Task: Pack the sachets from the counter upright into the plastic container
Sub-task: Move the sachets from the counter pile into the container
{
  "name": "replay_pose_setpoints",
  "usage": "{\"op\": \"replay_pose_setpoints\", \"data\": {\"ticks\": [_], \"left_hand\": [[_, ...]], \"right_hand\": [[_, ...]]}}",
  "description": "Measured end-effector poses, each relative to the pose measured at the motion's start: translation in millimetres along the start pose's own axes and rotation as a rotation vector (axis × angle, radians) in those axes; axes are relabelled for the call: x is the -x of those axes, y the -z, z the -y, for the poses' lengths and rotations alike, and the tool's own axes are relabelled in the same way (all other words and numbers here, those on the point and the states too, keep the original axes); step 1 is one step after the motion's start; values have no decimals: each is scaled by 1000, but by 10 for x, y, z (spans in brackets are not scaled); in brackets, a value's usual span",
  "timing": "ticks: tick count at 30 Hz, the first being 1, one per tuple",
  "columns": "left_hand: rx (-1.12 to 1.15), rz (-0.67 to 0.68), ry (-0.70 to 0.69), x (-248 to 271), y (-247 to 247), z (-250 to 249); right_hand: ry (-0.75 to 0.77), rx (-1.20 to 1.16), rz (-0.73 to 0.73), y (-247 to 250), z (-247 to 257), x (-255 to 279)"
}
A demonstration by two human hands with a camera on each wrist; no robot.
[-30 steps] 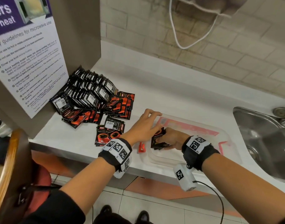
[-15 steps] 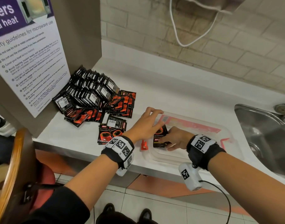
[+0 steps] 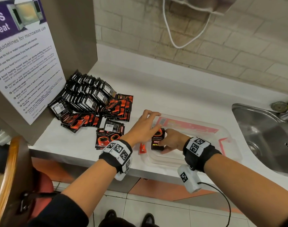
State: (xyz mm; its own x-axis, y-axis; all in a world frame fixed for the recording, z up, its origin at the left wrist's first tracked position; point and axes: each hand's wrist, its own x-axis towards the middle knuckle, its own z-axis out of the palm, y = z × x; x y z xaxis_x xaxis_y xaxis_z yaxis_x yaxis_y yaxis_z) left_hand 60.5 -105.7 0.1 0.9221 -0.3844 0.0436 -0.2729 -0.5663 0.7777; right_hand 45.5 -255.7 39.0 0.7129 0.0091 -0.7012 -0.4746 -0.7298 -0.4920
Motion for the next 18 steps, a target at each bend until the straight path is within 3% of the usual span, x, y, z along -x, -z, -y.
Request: {"op": "replay_pose_setpoints", "data": {"ticks": [8,13,18], "left_hand": [[6,0,-1,6,1,-6],[10,-5,4,8,-2,-9],[15,-11,4,6,-8,-8]], "right_hand": [[-85,-118,34,19,6,65],[7,-296,62,5,0,26],[11,-266,6,8,-42,-23]]}}
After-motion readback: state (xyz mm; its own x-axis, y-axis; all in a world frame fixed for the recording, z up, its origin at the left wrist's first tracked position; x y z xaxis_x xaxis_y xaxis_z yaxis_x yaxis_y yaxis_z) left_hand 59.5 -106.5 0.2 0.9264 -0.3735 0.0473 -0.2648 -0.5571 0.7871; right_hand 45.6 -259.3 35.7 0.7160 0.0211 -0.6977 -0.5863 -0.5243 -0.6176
